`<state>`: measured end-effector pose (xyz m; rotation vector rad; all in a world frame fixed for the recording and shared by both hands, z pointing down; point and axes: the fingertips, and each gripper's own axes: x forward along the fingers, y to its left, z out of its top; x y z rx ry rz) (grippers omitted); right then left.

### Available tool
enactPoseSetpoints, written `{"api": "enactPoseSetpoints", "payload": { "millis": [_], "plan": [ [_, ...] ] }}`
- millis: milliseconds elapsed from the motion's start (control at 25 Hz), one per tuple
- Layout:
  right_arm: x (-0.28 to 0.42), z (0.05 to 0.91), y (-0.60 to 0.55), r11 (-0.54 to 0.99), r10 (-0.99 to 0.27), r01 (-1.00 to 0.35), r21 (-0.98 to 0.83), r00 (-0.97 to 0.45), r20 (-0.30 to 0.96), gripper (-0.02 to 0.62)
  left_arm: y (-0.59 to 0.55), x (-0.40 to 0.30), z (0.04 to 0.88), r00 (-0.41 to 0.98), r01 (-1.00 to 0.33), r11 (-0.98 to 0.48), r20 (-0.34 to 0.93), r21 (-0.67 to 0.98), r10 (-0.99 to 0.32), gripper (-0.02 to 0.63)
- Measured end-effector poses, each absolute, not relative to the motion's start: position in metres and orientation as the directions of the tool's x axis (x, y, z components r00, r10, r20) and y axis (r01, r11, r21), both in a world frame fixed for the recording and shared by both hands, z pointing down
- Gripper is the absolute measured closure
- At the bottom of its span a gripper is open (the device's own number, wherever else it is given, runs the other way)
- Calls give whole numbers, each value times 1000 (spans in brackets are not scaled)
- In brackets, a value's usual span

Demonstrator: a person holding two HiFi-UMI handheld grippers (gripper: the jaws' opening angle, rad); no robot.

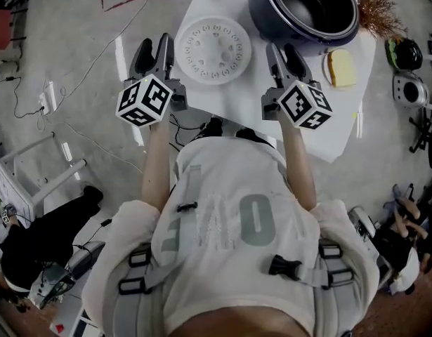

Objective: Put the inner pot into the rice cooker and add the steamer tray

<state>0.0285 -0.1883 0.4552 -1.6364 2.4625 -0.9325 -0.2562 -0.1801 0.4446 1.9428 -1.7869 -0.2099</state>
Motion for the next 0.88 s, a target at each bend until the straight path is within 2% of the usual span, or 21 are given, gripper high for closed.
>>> {"api": "enactPoseSetpoints", "payload": {
  "millis": [280,640,880],
  "plan": [
    [12,526,-196,179,-792,-792,-584,-468,392,380,-168,-266,541,199,-766,94,373,636,-906,391],
    [-17,573,-190,70,-724,-689,-721,-533,439,388,-164,-261,578,258,-599,165,385,783,-886,398],
    [-25,583,-186,43,-709,-654,-755,-552,438,409,-157,-259,586,277,-548,179,379,817,-883,452]
  ]
}}
